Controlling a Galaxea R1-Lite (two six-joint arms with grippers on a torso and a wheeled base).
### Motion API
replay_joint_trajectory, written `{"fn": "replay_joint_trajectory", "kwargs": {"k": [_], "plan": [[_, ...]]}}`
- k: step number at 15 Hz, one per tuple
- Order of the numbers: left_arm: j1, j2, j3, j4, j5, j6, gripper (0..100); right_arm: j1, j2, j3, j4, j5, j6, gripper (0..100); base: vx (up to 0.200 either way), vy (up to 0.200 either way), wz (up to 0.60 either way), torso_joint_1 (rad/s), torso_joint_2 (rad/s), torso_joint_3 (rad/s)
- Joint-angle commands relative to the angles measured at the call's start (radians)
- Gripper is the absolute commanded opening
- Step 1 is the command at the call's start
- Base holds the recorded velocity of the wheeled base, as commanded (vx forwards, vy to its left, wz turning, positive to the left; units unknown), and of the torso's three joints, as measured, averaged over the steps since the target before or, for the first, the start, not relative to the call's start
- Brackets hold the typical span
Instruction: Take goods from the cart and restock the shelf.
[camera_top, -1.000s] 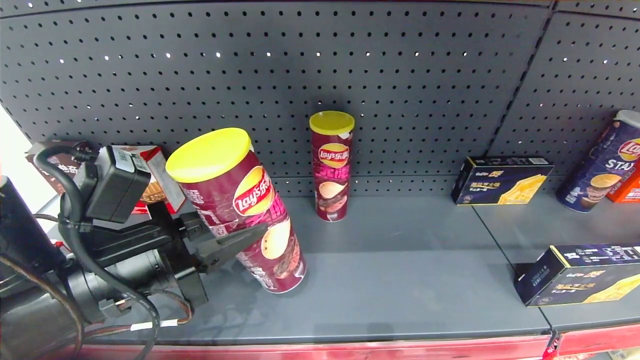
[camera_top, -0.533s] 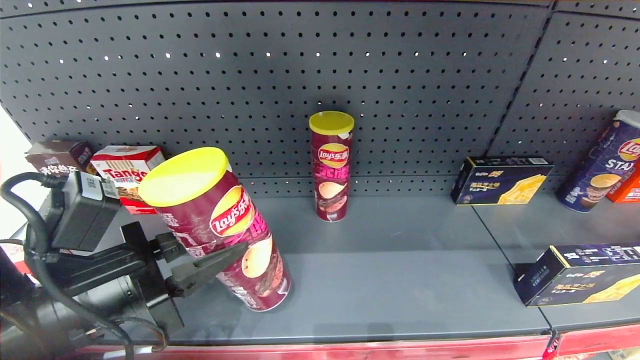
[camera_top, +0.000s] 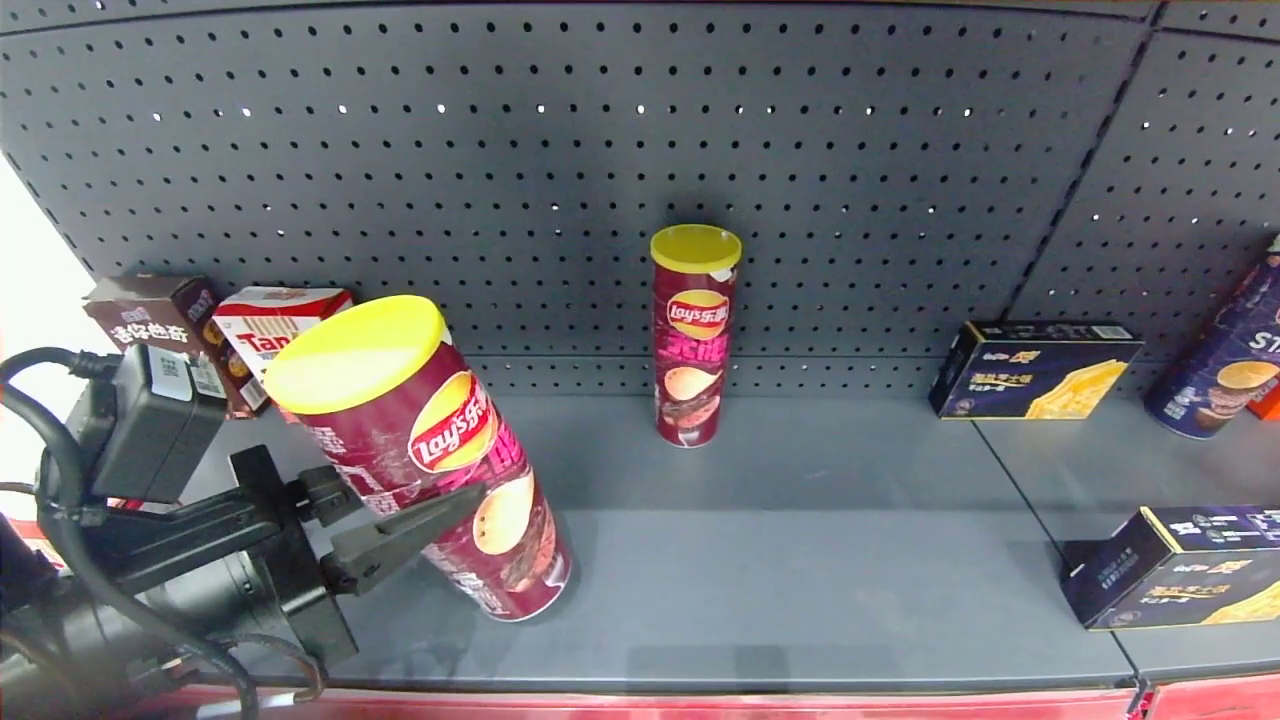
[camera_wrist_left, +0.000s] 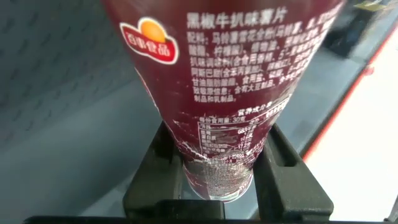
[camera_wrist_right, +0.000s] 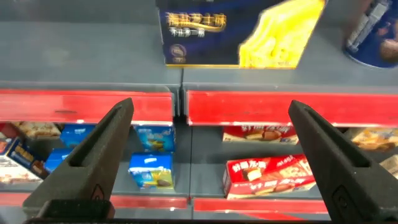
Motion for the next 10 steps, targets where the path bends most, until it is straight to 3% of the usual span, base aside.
{"fn": "replay_joint_trajectory", "kwargs": {"k": [1,9,10], "plan": [[-0.002,-0.001,0.008,-0.004,-0.001,0.0,0,0.002,0.0,0.0,0.002,0.001,0.0,100,0.0,0.0,0.0,0.0,0.0,0.0],[-0.002,-0.001,0.029,-0.004,0.003,0.0,0,0.003,0.002,-0.003,0.003,0.018,-0.01,100,0.0,0.0,0.0,0.0,0.0,0.0],[-0.002,0.001,0.031,-0.004,0.003,0.0,0,0.008,0.073,-0.107,-0.003,0.047,-0.01,100,0.0,0.0,0.0,0.0,0.0,0.0]]}}
